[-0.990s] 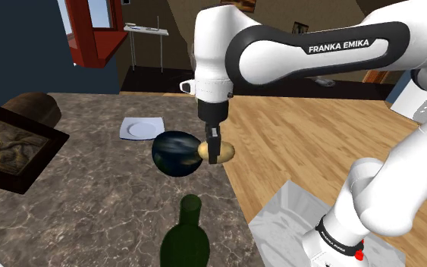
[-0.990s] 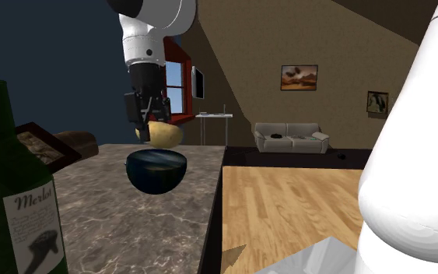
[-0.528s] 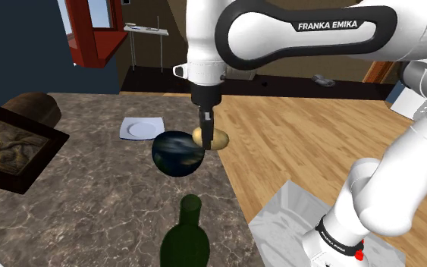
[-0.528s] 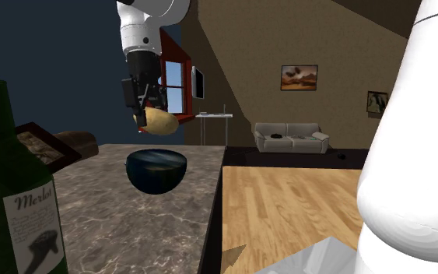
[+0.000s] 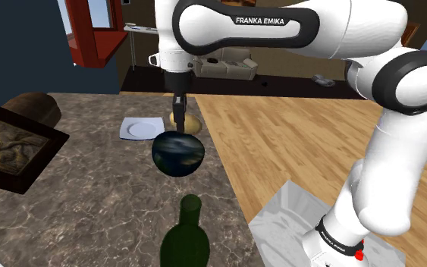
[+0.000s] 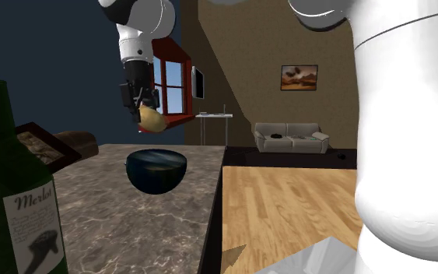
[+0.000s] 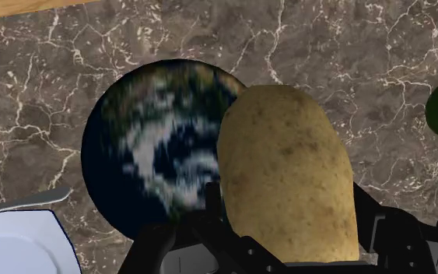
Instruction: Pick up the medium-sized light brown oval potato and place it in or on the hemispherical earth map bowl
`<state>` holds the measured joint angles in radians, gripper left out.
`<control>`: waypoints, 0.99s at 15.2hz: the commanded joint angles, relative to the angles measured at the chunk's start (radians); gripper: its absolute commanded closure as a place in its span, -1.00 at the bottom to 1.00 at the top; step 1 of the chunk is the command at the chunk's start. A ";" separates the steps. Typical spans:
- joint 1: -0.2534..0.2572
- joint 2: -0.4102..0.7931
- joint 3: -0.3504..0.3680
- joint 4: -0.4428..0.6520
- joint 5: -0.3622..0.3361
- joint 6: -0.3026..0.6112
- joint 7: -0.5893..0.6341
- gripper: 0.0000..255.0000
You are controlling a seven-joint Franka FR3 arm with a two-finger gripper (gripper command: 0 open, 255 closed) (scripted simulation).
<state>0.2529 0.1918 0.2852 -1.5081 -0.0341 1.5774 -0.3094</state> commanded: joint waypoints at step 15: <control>0.015 0.317 -0.025 0.334 -0.076 -0.026 -0.030 1.00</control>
<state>0.2691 0.5095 0.2599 -1.1574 -0.1101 1.5354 -0.3404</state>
